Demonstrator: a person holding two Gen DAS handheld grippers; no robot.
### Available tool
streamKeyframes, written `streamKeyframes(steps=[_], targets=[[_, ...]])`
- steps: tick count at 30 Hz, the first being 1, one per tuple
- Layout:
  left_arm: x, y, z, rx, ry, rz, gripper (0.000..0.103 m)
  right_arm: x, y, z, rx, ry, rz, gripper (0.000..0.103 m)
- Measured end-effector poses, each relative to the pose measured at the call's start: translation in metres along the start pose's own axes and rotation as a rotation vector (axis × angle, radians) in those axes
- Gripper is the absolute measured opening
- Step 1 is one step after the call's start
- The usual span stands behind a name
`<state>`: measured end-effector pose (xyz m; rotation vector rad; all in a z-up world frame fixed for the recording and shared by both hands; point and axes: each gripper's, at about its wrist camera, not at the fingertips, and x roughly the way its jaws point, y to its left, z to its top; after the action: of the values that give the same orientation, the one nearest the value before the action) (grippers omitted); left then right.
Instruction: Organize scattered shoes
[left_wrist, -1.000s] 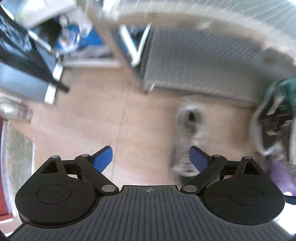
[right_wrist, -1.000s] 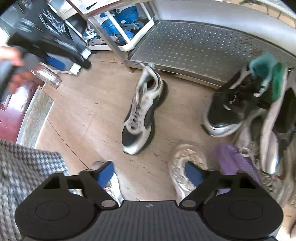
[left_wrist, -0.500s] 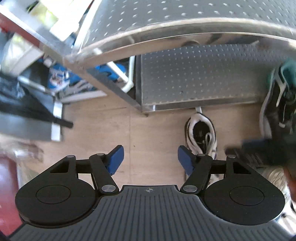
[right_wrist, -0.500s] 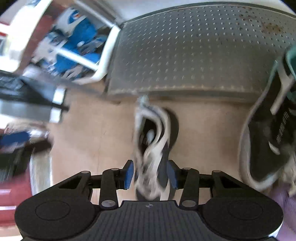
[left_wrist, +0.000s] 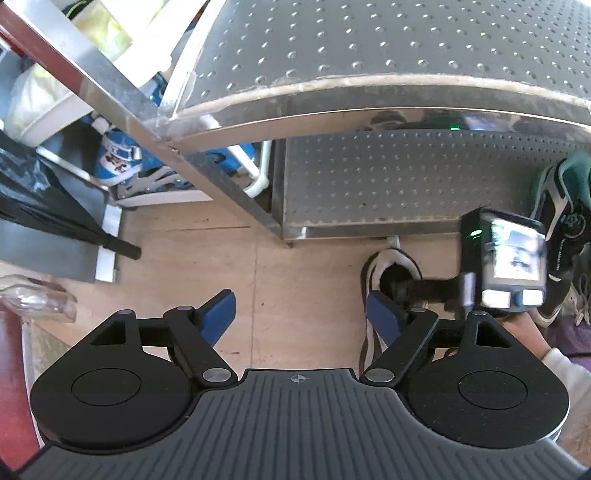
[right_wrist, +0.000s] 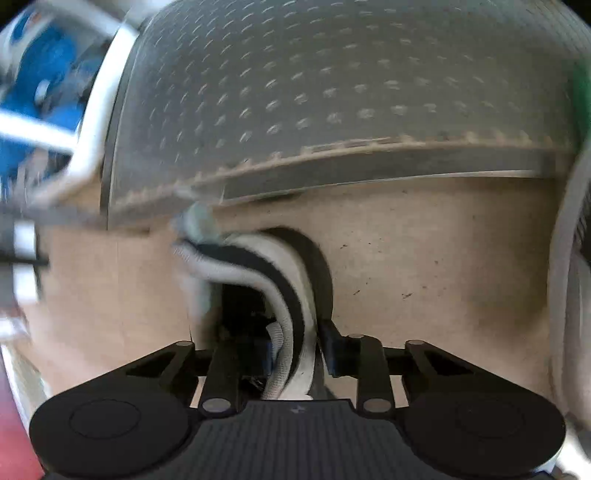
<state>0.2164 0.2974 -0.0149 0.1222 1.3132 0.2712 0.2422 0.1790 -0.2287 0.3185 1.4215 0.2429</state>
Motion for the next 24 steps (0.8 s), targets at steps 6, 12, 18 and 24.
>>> streamKeyframes(steps=[6, 12, 18, 24], targets=[[-0.001, -0.006, 0.004, 0.021, -0.004, -0.011, 0.083, -0.004, -0.019, -0.002, 0.164, -0.061, 0.041, 0.035], [-0.006, -0.022, 0.004, 0.07, -0.014, -0.026, 0.084, -0.05, -0.004, -0.019, -0.072, -0.027, 0.007, 0.079], [-0.019, -0.058, 0.004, 0.184, -0.058, -0.037, 0.085, -0.147, -0.043, -0.067, -0.265, 0.044, 0.013, 0.078], [-0.041, -0.111, -0.003, 0.282, -0.09, -0.115, 0.085, -0.268, -0.14, -0.115, -0.265, 0.0, -0.155, 0.078]])
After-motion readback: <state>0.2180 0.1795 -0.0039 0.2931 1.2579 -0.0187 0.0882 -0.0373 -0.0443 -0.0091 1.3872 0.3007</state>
